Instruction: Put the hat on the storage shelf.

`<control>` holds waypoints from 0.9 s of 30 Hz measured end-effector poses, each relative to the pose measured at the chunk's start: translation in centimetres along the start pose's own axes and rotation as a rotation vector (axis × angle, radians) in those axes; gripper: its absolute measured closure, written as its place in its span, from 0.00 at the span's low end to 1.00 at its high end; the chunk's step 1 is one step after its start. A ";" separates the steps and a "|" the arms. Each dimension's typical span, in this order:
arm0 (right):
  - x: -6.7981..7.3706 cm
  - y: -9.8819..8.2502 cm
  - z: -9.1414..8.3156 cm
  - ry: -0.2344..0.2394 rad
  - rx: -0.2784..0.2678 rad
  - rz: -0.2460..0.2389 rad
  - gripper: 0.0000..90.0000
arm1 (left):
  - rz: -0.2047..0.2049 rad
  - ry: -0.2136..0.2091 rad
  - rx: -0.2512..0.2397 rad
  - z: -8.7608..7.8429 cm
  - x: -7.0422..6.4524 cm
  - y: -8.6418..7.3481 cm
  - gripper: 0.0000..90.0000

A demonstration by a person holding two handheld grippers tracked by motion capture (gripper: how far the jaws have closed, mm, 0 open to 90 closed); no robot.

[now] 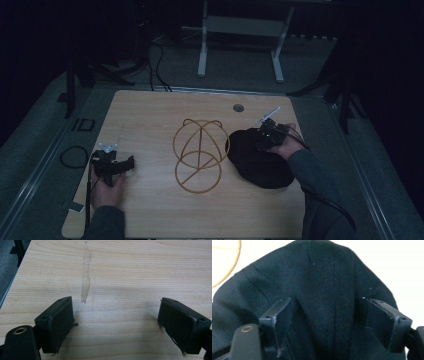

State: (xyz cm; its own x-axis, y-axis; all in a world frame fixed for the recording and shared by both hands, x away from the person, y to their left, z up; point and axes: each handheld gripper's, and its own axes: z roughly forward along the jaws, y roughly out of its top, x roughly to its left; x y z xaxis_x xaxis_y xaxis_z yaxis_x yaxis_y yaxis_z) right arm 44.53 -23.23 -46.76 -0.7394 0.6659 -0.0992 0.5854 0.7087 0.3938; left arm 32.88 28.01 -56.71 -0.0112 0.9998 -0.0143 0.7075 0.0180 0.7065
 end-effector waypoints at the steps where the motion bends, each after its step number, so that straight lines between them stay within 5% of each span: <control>1: -0.1 0.1 0.2 0.018 0.022 0.006 0.34 | 0.000 0.000 0.000 0.0 0.0 0.0 0.15; 7: -0.5 0.7 0.8 0.061 0.102 0.025 0.83 | 0.000 0.000 0.000 0.0 0.0 0.0 0.15; 9: -0.3 0.9 0.6 0.060 0.119 0.010 0.91 | 0.000 0.000 0.000 0.0 0.0 0.0 0.15; 27: 0.4 2.1 -2.8 0.050 0.124 -0.133 0.95 | 0.000 0.000 0.000 0.0 0.0 0.0 0.15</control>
State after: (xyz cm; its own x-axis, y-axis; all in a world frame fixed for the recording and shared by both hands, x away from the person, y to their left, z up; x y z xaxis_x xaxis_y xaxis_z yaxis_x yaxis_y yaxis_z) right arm 44.50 -22.09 -43.40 -0.8269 0.5540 -0.0962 0.5153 0.8151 0.2646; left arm 32.88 28.01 -56.71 -0.0110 0.9998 -0.0143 0.7076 0.0178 0.7064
